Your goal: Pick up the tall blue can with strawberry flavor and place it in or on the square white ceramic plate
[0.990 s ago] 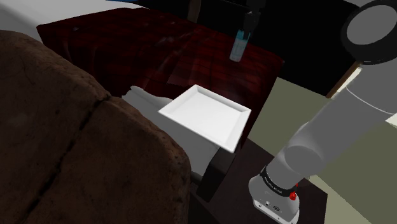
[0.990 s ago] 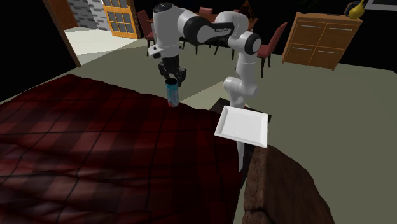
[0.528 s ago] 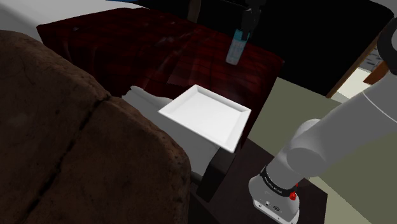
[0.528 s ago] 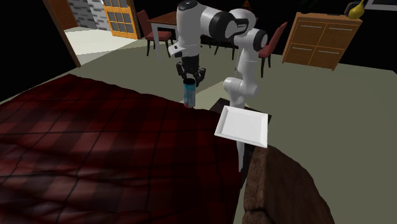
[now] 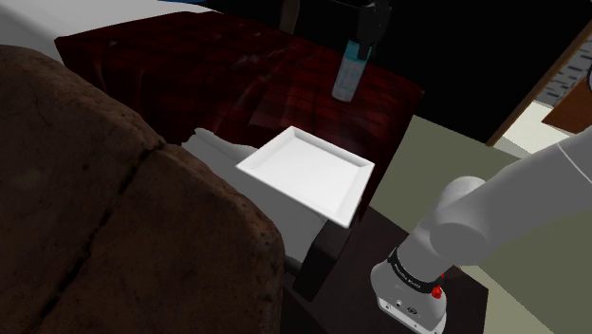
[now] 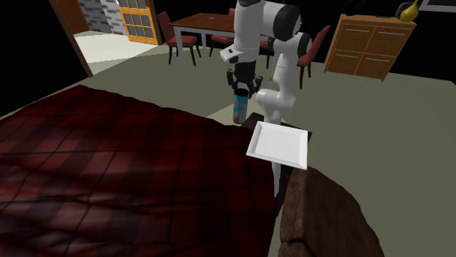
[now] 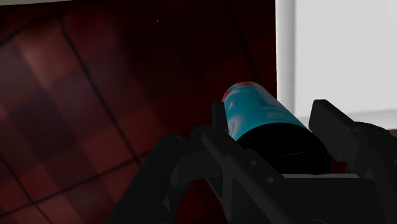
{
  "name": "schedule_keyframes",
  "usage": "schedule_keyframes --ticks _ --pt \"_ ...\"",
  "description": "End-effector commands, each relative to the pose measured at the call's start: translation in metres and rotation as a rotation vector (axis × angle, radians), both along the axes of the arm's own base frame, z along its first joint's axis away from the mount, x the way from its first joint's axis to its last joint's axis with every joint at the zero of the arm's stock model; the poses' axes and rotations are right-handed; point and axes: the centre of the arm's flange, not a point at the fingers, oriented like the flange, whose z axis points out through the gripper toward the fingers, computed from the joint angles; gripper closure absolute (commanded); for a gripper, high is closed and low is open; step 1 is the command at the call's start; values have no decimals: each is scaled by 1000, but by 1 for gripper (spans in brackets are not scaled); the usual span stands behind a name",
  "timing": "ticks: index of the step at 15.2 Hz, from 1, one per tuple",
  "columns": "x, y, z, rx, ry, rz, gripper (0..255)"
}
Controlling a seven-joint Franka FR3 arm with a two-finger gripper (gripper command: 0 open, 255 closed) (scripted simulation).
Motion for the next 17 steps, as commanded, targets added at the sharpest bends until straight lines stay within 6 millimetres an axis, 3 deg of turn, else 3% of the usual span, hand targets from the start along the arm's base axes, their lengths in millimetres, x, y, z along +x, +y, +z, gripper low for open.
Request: schedule_keyframes --ticks 1,13,17 --pt "-14 27 0 -1 0 -2 255" --pt "-73 177 19 -1 0 -2 255" --pt "-73 177 -2 -1 0 -2 255"
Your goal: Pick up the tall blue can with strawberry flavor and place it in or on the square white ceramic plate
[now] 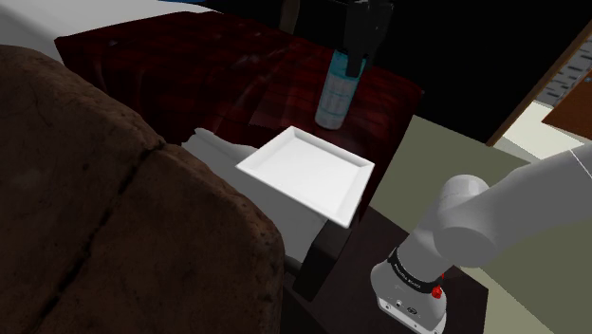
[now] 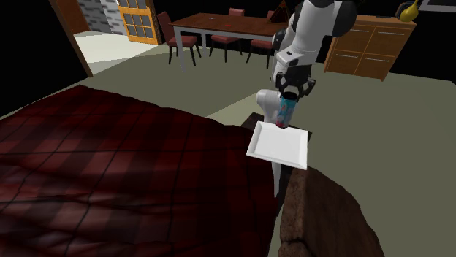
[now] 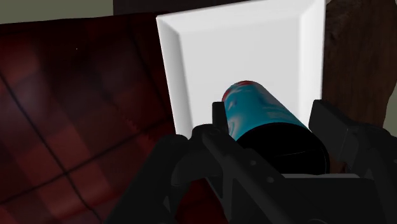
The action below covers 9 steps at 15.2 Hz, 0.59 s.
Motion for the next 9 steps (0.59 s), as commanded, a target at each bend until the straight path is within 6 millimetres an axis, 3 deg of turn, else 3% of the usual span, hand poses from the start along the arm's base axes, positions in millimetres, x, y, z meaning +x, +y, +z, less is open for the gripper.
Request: schedule_keyframes --ticks 1,9 --pt "-1 2 -10 0 -1 0 255" --pt "-1 2 -53 0 -1 0 255"
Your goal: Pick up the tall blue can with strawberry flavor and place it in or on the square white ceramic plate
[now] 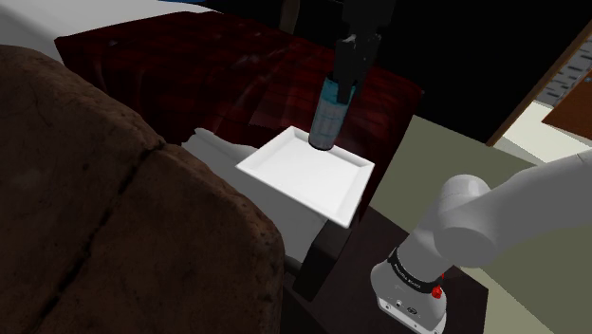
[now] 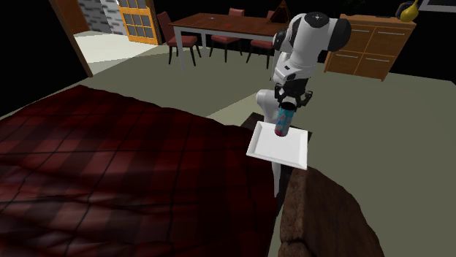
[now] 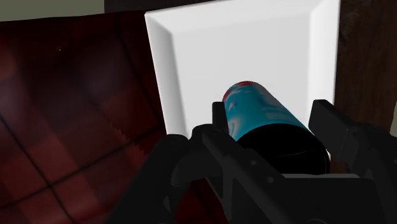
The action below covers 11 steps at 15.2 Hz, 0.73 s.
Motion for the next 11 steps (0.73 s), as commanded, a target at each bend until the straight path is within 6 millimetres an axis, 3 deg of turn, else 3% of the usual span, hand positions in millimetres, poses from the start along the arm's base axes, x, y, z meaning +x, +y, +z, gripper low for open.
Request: schedule_keyframes --ticks 1,11 --pt "0 -1 -11 0 -1 0 255" --pt "0 -1 -60 0 -1 0 255"
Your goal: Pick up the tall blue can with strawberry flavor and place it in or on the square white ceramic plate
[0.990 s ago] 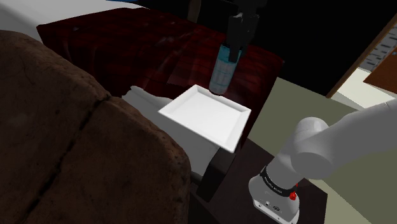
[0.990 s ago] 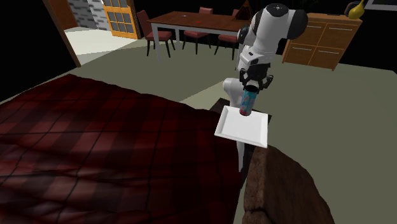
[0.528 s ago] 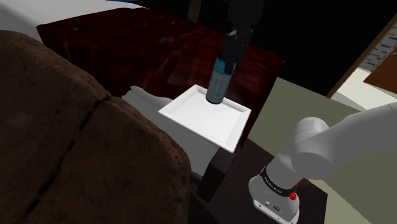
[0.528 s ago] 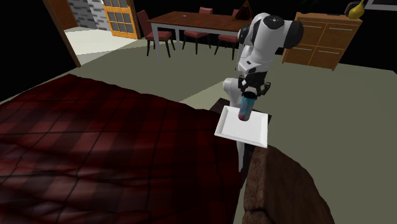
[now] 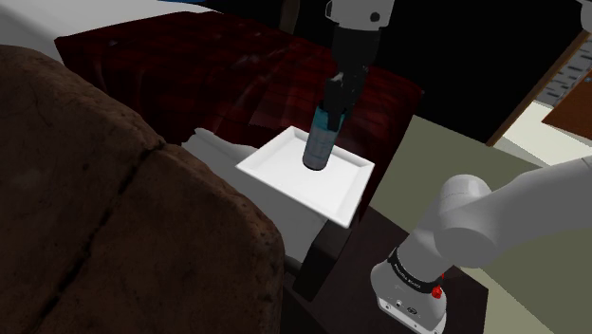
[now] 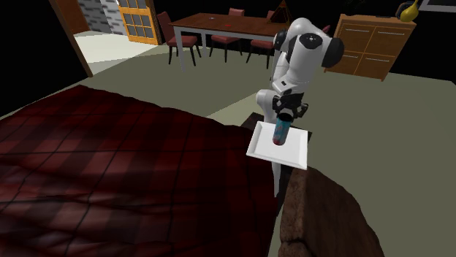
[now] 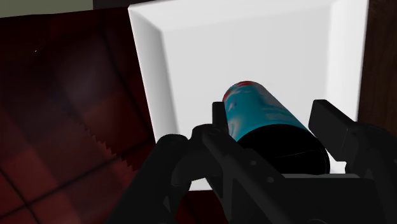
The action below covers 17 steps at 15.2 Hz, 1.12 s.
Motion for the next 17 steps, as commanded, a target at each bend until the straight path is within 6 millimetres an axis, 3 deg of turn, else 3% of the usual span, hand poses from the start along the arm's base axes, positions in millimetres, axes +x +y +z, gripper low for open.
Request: schedule_keyframes --ticks 1,7,8,13,17 --pt "0 0 -3 0 -1 0 255" --pt "0 0 -3 0 -1 0 255" --pt "0 -1 -3 0 -1 0 0" --pt "0 -1 -3 0 -1 0 0" --pt "6 3 47 0 -1 0 0"
